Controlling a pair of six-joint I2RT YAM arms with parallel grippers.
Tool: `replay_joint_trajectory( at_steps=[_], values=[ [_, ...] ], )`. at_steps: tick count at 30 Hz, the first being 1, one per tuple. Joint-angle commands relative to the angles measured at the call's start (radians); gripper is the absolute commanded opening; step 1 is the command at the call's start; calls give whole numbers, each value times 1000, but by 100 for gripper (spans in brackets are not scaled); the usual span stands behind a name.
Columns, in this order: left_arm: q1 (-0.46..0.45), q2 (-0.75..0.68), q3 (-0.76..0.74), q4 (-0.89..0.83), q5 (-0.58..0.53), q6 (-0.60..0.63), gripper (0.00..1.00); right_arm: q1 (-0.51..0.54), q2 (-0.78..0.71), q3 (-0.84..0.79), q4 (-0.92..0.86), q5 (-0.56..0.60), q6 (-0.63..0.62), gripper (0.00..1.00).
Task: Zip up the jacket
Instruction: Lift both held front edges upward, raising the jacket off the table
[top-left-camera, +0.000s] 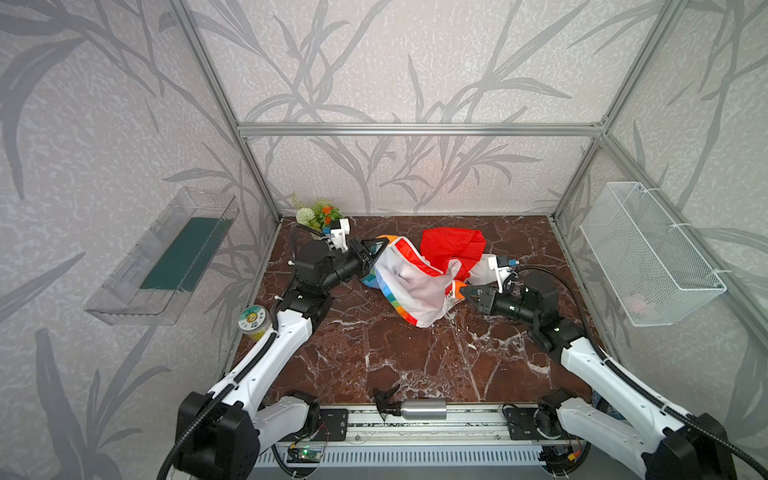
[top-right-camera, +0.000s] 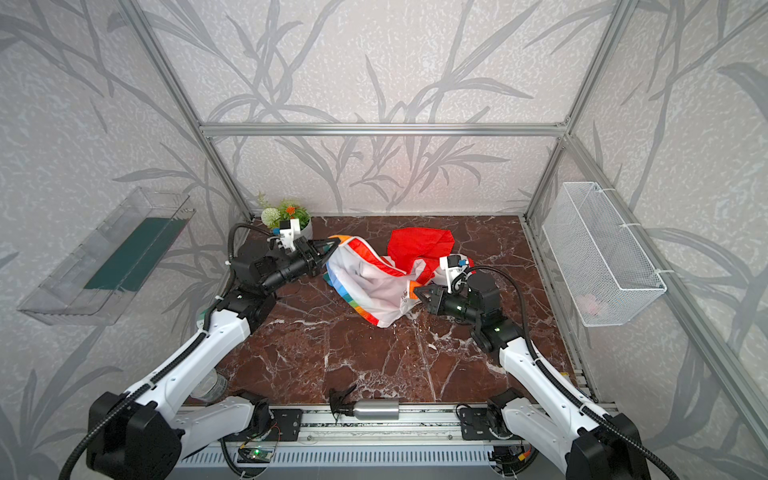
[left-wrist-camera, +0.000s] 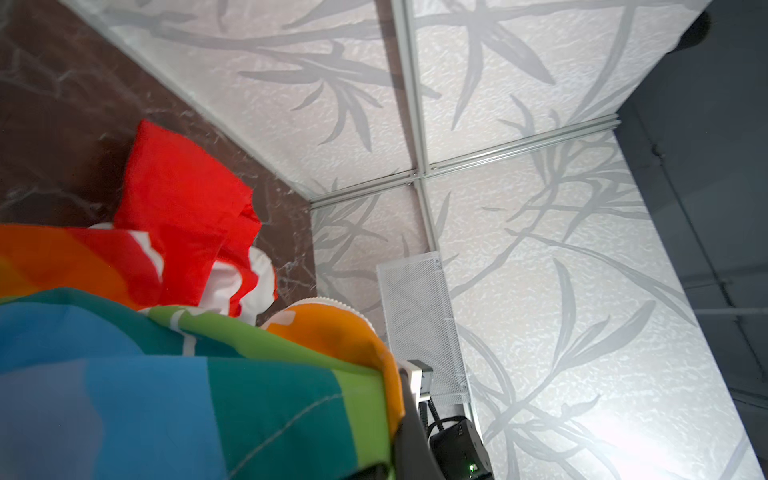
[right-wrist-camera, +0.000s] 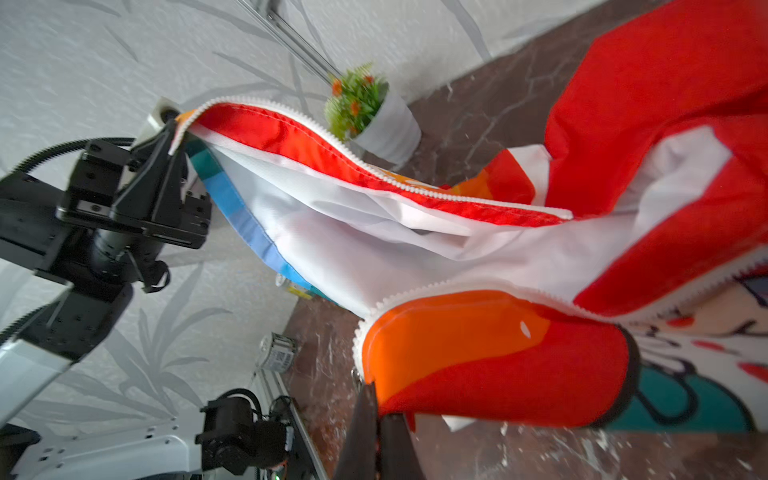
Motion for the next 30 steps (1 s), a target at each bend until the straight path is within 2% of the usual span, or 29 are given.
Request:
replay_joint_trajectory(
  at_steps=[1, 7, 11, 17, 21, 25, 30],
  values=[
    [-33, 50, 90, 207, -40, 7, 0, 31, 27, 79, 286, 32, 76, 0],
    [-125, 108, 166, 370, -175, 111, 0, 125, 101, 148, 581, 176, 15, 0],
    [-156, 147, 198, 522, -234, 123, 0, 193, 147, 229, 658, 231, -82, 0],
    [-195, 137, 203, 598, -322, 240, 0, 216, 221, 283, 887, 305, -111, 0],
    [-228, 150, 191, 702, -354, 324, 0, 219, 266, 334, 947, 307, -99, 0],
    [-257, 176, 170, 846, -390, 410, 0, 219, 327, 379, 1033, 313, -35, 0],
    [-287, 206, 171, 959, -394, 508, 0, 219, 388, 450, 1053, 265, -25, 0]
  ],
)
